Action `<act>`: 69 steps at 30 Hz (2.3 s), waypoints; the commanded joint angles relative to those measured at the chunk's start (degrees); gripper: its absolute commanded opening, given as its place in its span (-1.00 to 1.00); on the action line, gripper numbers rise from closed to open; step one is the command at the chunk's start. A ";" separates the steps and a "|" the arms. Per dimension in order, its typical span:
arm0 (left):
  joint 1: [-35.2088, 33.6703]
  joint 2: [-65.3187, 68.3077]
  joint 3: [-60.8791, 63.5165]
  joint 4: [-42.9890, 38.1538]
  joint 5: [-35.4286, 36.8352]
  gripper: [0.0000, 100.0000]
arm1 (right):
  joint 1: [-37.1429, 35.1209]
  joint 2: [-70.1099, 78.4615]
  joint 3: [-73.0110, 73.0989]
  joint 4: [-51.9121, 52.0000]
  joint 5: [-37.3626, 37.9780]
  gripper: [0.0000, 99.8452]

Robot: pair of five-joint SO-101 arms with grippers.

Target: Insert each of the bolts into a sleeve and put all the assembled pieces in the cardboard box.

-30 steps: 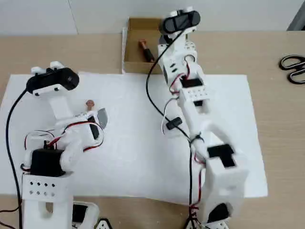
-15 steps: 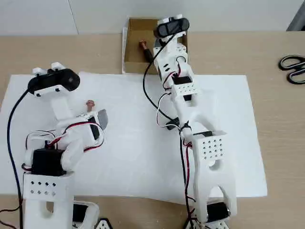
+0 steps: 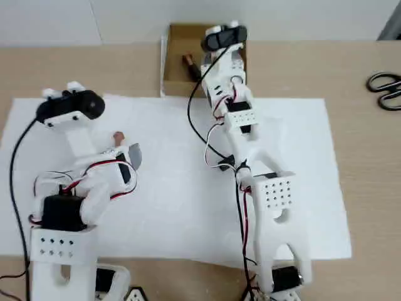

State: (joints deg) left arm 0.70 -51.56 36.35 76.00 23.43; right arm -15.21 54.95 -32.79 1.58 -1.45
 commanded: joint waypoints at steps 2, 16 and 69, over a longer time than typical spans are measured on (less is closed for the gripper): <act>0.26 -0.97 -0.31 -1.23 -0.53 -0.65 | -0.22 -1.89 -2.81 0.22 -0.26 -0.55; 0.26 -0.97 -0.31 -1.23 -0.62 -0.65 | 2.24 -25.71 -2.73 30.81 -0.26 -0.55; 0.26 -0.97 0.40 -0.97 -0.70 -0.65 | -3.03 -46.37 25.76 80.22 -41.58 -0.55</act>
State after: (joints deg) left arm 0.70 -51.56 36.44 76.00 23.08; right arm -17.32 11.34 -8.18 84.92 -42.59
